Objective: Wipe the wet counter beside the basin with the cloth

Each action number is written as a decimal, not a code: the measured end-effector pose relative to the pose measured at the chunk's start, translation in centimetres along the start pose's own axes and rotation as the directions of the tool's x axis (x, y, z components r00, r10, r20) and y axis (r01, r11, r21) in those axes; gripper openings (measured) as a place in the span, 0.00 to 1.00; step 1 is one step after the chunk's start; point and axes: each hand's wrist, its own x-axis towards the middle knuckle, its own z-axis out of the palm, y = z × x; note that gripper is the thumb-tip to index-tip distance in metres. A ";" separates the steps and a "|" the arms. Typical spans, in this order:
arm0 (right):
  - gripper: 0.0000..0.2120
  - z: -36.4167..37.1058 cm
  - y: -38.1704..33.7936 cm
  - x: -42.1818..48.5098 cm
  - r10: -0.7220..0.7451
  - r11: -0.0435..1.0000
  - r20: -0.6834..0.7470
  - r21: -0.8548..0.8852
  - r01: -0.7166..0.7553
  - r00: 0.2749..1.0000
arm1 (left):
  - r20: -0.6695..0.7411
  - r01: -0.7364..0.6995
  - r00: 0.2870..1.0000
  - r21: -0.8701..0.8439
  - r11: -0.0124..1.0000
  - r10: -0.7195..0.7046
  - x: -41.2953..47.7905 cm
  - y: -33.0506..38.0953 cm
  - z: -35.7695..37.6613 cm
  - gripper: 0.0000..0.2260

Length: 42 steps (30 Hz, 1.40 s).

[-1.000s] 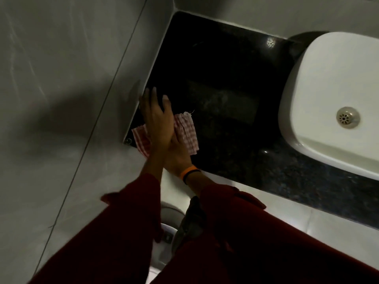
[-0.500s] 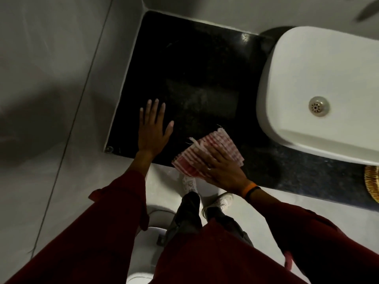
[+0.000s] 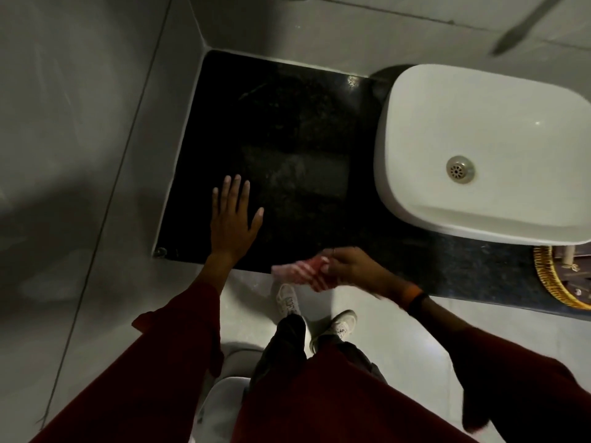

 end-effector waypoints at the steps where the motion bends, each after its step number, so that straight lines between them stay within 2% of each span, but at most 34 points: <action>1: 0.15 -0.7 -0.7 1.1 0.026 0.981 0.061 0.189 -0.037 0.998 | 0.015 -0.007 1.000 0.006 1.000 0.007 0.0 0.3 0.0 0.30; 3: 0.10 -2.1 -2.4 3.1 0.016 0.927 0.108 0.372 -0.055 0.994 | 0.033 -0.016 0.999 0.000 1.000 0.016 -0.1 0.6 -0.2 0.30; 4: 0.11 -2.6 -3.0 4.1 0.017 0.911 0.068 0.411 -0.044 0.998 | 0.039 -0.016 0.999 -0.007 1.000 0.016 -0.1 0.6 -0.4 0.30; 5: 0.12 -2.9 -3.5 5.0 0.038 0.913 -0.032 0.406 -0.022 0.999 | 0.041 -0.010 0.999 -0.020 1.000 0.010 -0.1 0.6 -0.6 0.30; 6: 0.12 -3.0 -3.8 5.7 0.073 0.940 -0.204 0.340 0.001 0.976 | 0.031 0.005 1.000 -0.043 0.999 -0.004 -0.1 0.5 -0.8 0.29; 7: 0.12 -2.8 -3.7 6.2 0.087 0.976 -0.418 0.216 0.005 0.904 | 0.004 0.031 1.000 -0.077 0.997 -0.031 -0.1 0.5 -1.0 0.28; 8: 0.11 -2.4 -3.5 6.1 0.042 0.998 -0.598 0.055 -0.012 0.801 | -0.033 0.064 0.997 -0.117 0.991 -0.068 -0.1 0.4 -1.2 0.27; 9: 0.11 -1.7 -3.1 5.8 -0.054 0.995 -0.691 -0.095 -0.017 0.721 | -0.069 0.097 0.992 -0.157 0.983 -0.109 0.0 0.5 -1.5 0.26; 10: 0.12 -0.8 -2.8 5.5 -0.161 0.975 -0.702 -0.223 0.001 0.694 | -0.102 0.118 0.985 -0.192 0.974 -0.140 0.1 0.6 -1.6 0.25; 11: 0.14 0.1 -2.4 5.3 -0.246 0.946 -0.663 -0.322 0.027 0.707 | -0.131 0.116 0.980 -0.216 0.969 -0.146 0.2 0.8 -1.7 0.24; 13: 0.17 2.0 -1.6 5.4 -0.313 0.917 -0.588 -0.392 0.076 0.746 | -0.156 0.024 0.986 -0.212 0.977 -0.058 0.2 1.8 -1.6 0.24; 15: 0.18 3.0 -1.2 5.7 -0.283 0.941 -0.668 -0.332 0.064 0.689 | -0.096 -0.129 0.989 -0.166 0.978 0.114 -0.2 4.0 -1.2 0.25; 17: 0.19 3.5 -1.0 5.7 -0.176 0.982 -0.795 -0.186 0.043 0.581 | -0.016 -0.244 0.969 -0.148 0.958 0.245 -0.9 7.0 -0.2 0.27; 19: 0.20 3.5 -0.6 5.7 -0.111 0.993 -0.862 -0.119 0.016 0.495 | 0.060 -0.234 0.968 -0.134 0.963 0.244 -1.4 9.7 1.0 0.30; 20: 0.21 3.5 -0.3 5.8 -0.105 0.993 -0.869 -0.122 -0.003 0.484 | 0.094 -0.196 0.974 -0.103 0.975 0.206 -1.6 10.7 1.5 0.31; 22: 0.21 3.4 0.2 5.9 -0.116 0.986 -0.851 -0.159 -0.042 0.513 | 0.109 -0.139 0.984 -0.022 0.990 0.141 -1.7 11.4 2.3 0.33; 24: 0.20 3.4 0.7 6.2 -0.123 0.973 -0.830 -0.208 -0.098 0.544 | 0.101 -0.151 0.984 0.001 0.989 0.150 -1.6 10.9 2.4 0.33; 28: 0.17 3.2 1.2 6.7 -0.138 0.956 -0.825 -0.255 -0.144 0.548 | 0.118 -0.165 0.979 -0.008 0.986 0.165 -0.9 8.4 2.3 0.33; 34: 0.16 4.1 1.7 6.8 -0.167 0.942 -0.813 -0.299 -0.155 0.557 | 0.109 0.100 0.989 0.046 0.994 -0.104 -1.2 0.2 1.0 0.34; 37: 0.15 5.2 0.6 7.1 -0.252 0.932 -0.816 -0.349 -0.096 0.519 | 0.103 0.181 0.977 0.057 0.982 -0.187 -1.5 0.6 0.5 0.34; 39: 0.16 6.0 -0.6 7.8 -0.361 0.895 -0.762 -0.445 -0.031 0.538 | 0.091 0.228 0.970 -0.027 0.973 -0.225 -1.4 1.6 0.4 0.32; 42: 0.21 7.9 -3.2 10.1 -0.518 0.753 -0.514 -0.653 0.080 0.684 | 0.022 0.287 0.956 -0.294 0.912 -0.293 -1.1 1.3 -0.7 0.29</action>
